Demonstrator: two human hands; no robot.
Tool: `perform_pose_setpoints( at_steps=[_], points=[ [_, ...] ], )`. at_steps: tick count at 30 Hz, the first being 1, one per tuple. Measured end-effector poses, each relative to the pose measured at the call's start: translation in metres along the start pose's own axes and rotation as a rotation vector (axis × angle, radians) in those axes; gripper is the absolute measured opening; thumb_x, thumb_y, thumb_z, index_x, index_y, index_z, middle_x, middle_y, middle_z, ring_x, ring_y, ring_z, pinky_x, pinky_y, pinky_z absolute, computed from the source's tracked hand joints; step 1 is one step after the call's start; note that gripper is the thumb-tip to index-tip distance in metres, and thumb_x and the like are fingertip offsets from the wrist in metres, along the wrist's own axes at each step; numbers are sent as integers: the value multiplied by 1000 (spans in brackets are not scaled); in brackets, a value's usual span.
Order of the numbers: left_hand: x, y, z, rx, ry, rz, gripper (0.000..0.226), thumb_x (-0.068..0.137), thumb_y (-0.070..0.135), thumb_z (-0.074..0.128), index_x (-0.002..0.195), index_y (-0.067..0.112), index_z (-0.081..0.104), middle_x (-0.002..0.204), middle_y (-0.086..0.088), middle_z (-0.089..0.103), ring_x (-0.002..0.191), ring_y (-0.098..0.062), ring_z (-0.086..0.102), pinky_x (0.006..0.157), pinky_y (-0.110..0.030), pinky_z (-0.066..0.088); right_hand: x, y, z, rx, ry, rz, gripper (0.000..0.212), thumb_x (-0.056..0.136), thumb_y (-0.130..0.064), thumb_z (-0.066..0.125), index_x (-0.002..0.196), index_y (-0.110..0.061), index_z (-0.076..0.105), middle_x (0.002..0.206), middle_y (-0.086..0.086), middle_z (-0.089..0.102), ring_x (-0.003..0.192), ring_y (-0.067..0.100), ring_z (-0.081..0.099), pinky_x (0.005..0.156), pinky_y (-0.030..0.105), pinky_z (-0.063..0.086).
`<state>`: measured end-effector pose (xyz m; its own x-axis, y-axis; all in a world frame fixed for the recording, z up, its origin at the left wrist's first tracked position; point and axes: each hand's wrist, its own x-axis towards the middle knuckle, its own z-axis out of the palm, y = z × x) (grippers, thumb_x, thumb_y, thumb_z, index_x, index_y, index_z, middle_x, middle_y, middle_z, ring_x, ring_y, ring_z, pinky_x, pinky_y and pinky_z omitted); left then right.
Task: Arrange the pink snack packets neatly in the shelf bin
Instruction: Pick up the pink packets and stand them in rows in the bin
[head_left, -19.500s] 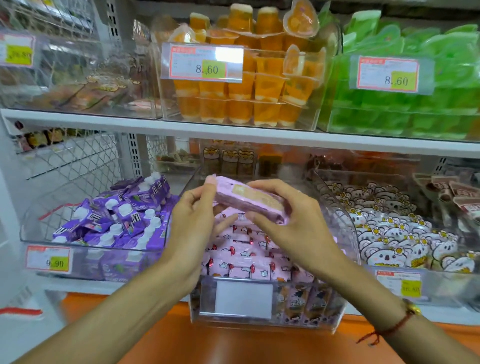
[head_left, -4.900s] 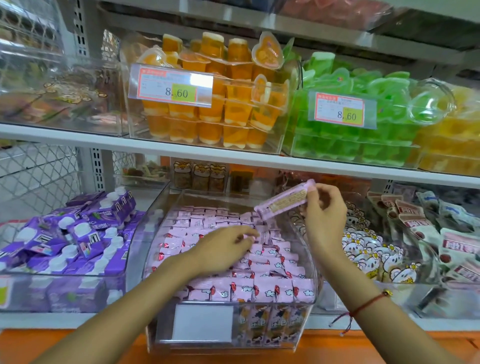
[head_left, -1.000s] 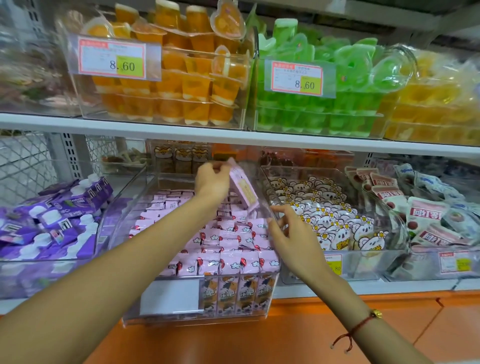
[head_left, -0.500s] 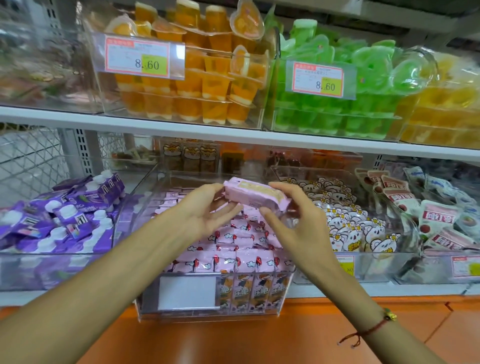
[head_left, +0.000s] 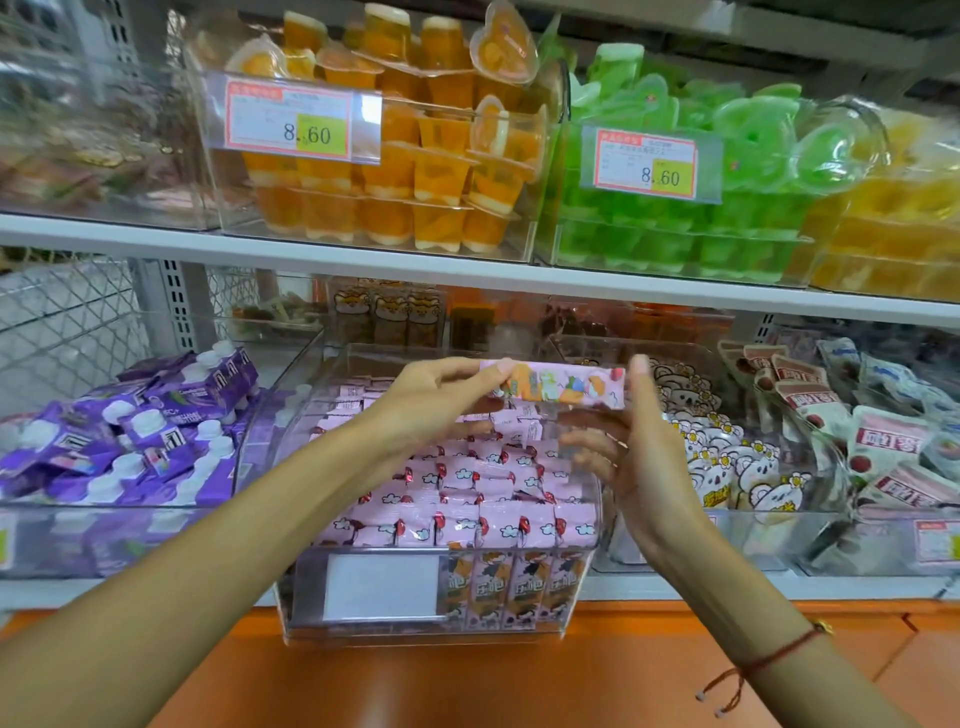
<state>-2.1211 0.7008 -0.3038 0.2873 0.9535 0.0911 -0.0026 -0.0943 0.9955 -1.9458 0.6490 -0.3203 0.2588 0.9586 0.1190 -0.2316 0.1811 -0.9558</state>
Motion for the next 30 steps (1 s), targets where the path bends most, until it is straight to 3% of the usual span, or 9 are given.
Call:
perform_pose_setpoints(
  at_steps=[4,7,9,11,13,15,21,25,30],
  points=[
    [2,-13,7,-53,67,-11,35,84,38,66,111,17,67,98,4,71,89,-5,69,75,-20,56,1,-4,-5,222,-40,-27,48,92,-51,45,112,-10,61,99,-1,69,84,18,71,66,22,56],
    [3,-21,13,38,38,59,30,88,40,62,111,22,65,99,9,70,83,3,68,65,-9,51,5,-3,-6,51,13,-157,28,83,-31,66,102,-11,64,86,1,70,71,10,68,70,20,55],
    [4,-24,11,197,-61,135,28,92,37,56,118,25,60,112,8,66,94,7,64,67,-4,48,10,-2,-7,-87,108,-249,25,84,-22,68,104,-8,64,87,6,69,65,6,66,66,17,54],
    [6,-30,5,441,-186,183,40,95,37,49,133,23,50,133,4,55,115,-4,55,87,-12,47,16,-4,-11,-194,166,-355,20,87,-19,67,103,-8,61,87,7,69,64,7,67,66,19,56],
    [8,-41,-3,802,-231,175,49,97,44,41,143,27,38,141,1,48,121,-14,51,95,-28,43,24,-6,-14,-422,185,-500,11,88,-19,65,95,-23,58,80,5,69,68,10,69,68,23,56],
    [10,-48,-6,1055,-206,183,48,99,47,35,143,29,38,140,1,48,118,-17,49,88,-28,39,33,-8,-15,-695,157,-638,13,88,-19,66,92,-28,57,78,1,68,73,15,67,69,26,54],
    [18,-55,-6,1061,-161,222,38,98,47,35,120,26,57,121,1,58,93,-16,48,67,-27,33,60,-22,-3,-1376,-208,-792,20,89,-21,62,106,-13,62,102,5,62,90,25,61,77,42,49],
    [19,-58,-7,1070,-171,226,37,97,48,35,121,28,56,124,1,57,95,-16,46,72,-30,34,70,-16,11,-1578,-320,-674,22,87,-25,65,108,-20,64,109,3,66,98,22,61,77,28,45],
    [18,-57,-7,1054,-193,217,38,98,48,35,124,28,53,125,1,55,102,-15,46,83,-33,40,80,-1,6,-1715,-464,-290,26,95,-26,51,117,-21,66,127,8,59,119,27,49,100,39,42]
  ],
)
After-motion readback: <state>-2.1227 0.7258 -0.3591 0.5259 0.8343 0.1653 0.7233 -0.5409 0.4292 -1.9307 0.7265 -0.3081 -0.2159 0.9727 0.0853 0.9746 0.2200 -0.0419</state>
